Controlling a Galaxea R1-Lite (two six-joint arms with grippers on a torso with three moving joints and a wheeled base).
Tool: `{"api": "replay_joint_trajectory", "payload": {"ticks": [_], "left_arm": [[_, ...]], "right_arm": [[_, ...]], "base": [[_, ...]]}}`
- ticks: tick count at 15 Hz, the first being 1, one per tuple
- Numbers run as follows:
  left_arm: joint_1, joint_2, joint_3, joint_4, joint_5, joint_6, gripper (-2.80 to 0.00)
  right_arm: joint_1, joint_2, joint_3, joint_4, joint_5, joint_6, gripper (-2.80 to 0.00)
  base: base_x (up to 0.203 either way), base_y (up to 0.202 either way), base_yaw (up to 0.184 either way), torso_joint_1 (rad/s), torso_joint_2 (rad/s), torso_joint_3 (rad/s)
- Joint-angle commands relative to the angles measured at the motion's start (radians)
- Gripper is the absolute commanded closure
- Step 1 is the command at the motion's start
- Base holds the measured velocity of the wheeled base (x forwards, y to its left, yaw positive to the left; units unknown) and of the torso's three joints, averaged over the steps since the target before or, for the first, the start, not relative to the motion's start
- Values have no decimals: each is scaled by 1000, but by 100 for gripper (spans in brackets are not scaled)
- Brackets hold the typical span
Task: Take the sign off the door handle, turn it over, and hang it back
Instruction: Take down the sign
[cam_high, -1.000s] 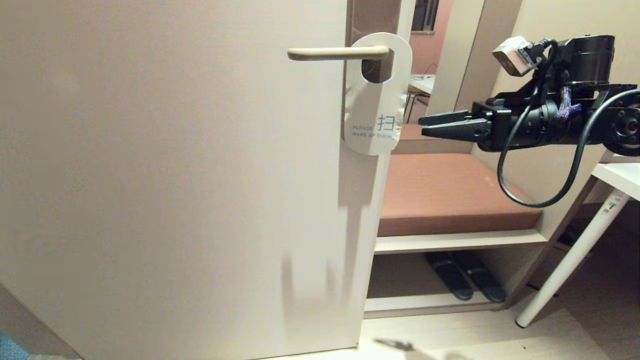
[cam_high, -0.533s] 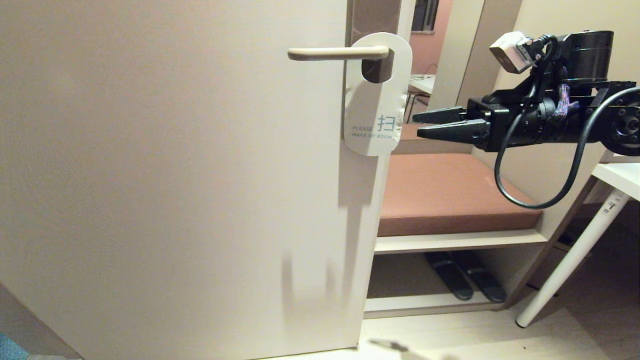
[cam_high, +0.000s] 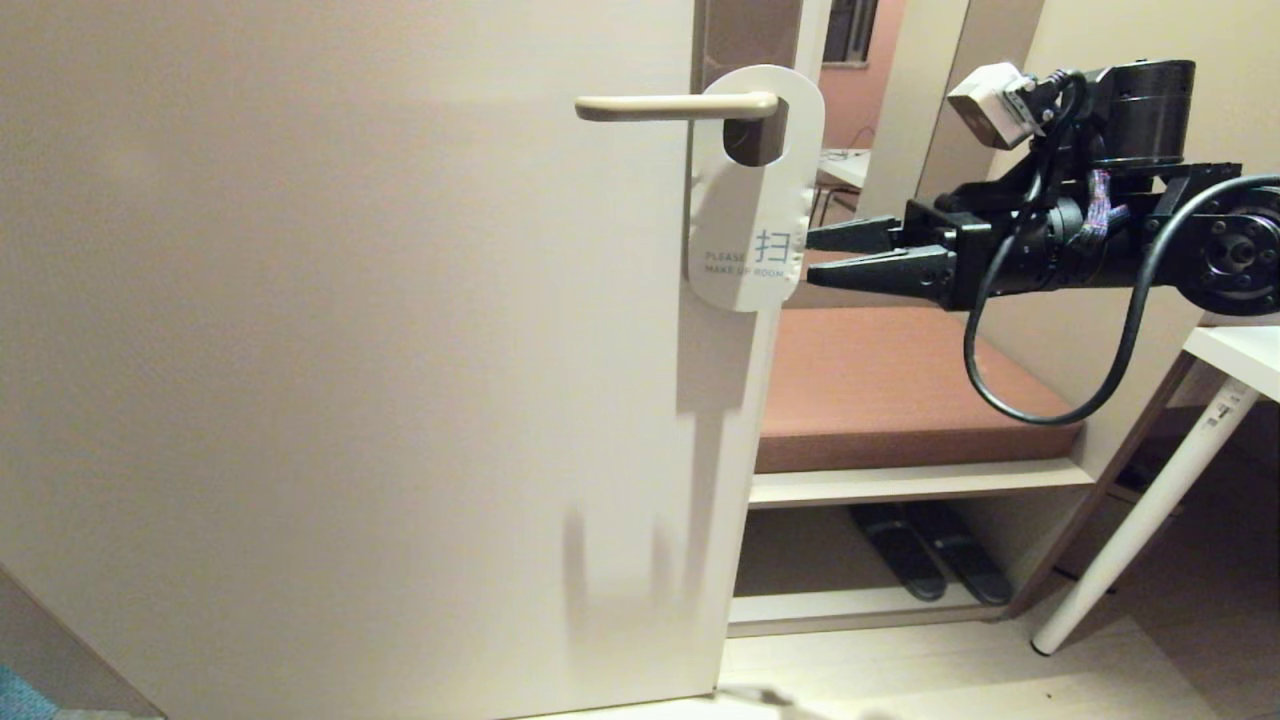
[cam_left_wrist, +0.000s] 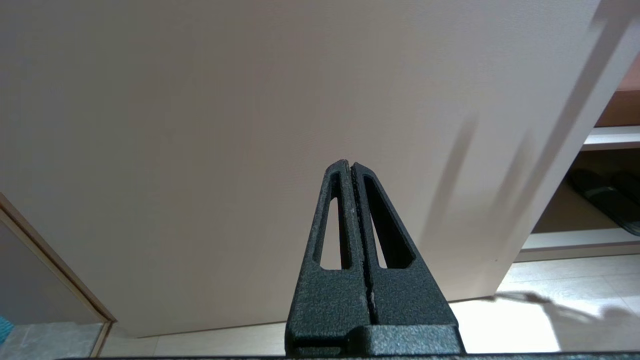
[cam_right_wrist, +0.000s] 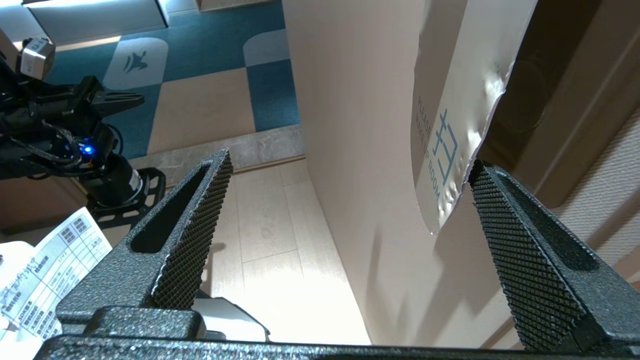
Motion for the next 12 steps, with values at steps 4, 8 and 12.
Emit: {"api": "replay_joint_trajectory", "payload": {"ticks": [4, 8, 12], "left_arm": [[0, 1, 0, 0, 2, -1, 0], [0, 1, 0, 0, 0, -1, 0], [0, 1, 0, 0, 0, -1, 0]], "right_arm": [[4, 39, -28, 0, 10, 0, -280], [5, 90, -106, 2, 15, 5, -280], [14, 114, -133, 4, 21, 6, -280]], "base": [[0, 0, 0, 0, 0, 0], [0, 0, 0, 0, 0, 0], [0, 0, 0, 0, 0, 0]]}}
